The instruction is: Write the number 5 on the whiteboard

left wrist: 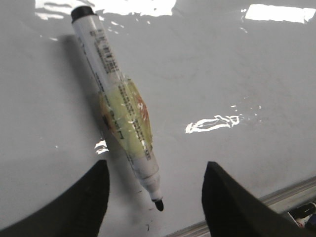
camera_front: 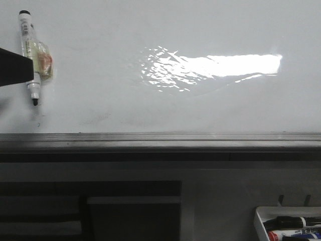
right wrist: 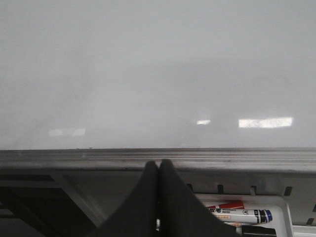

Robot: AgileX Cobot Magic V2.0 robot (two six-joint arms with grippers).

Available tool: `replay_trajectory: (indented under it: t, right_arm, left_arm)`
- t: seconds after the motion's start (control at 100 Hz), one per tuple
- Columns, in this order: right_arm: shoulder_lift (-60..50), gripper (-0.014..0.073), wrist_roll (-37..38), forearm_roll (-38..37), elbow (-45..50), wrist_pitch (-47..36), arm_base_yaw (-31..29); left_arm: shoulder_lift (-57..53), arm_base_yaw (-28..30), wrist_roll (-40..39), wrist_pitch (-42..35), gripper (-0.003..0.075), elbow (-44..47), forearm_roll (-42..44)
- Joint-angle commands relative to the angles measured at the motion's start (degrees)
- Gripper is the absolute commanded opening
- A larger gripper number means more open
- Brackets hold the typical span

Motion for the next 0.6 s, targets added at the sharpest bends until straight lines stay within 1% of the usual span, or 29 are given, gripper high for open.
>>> replay_trajectory:
  t: [0.0, 0.12, 0.22, 0.31, 0.39, 0.44, 0.5, 0.52, 0.56, 0.57, 0.59]
  right_arm:
    - [0.91, -0.0061, -0.44, -0.49, -2.13, -3.98, 0.06]
    - [0.91, -0.0061, -0.44, -0.49, -2.13, -3.98, 0.06]
    - [0.91, -0.0061, -0.44, -0.49, -2.13, -3.98, 0.06]
    - [0.91, -0.0061, -0.44, -0.49, -2.13, -3.98, 0.06]
    - [0.91, -0.0061, -0.44, -0.49, -2.13, -3.98, 0.06]
    - [0.91, -0.0061, -0.44, -0.49, -2.13, -3.98, 0.06]
    - [0.91, -0.0061, -0.44, -0.49, -2.13, -4.16, 1.33]
    - [0.91, -0.0061, -0.44, -0.49, -2.13, -4.16, 1.80]
    - [0.91, -0.0061, -0.44, -0.49, -2.13, -4.16, 3.76]
    - [0.91, -0.0061, -0.44, -0.49, -2.13, -4.16, 4.07]
    - [0.91, -0.0061, -0.44, -0.49, -2.13, -4.16, 4.71]
  left_arm:
    - [2.54, -0.36, -1.27, -6.12, 0.0389, -2.71, -0.49]
    - [6.09, -0.36, -1.27, -7.72, 0.0389, -4.54, -0.49]
    - [8.66, -0.36, -1.27, -7.59, 0.0389, -6.10, -0.63]
    - [10.54, -0.36, -1.27, -7.59, 0.0388, -6.60, -2.36]
    - [11.85, -0.36, -1.27, -7.20, 0.0371, -6.66, -2.86]
    - [12.39, -0.36, -1.27, -6.71, 0.0323, -6.66, -3.66]
    - [13.00, -0.36, -1.27, -6.16, 0.0230, -6.66, -5.73]
    - [13.12, -0.36, -1.27, -5.87, 0.0175, -6.66, -6.61]
    - [13.23, -0.36, -1.27, -5.87, 0.0091, -6.66, -7.27]
    - [13.23, -0.36, -1.27, -5.87, 0.0091, -6.66, -7.39]
    - [13.23, -0.36, -1.27, -5.87, 0.0050, -6.66, -7.38]
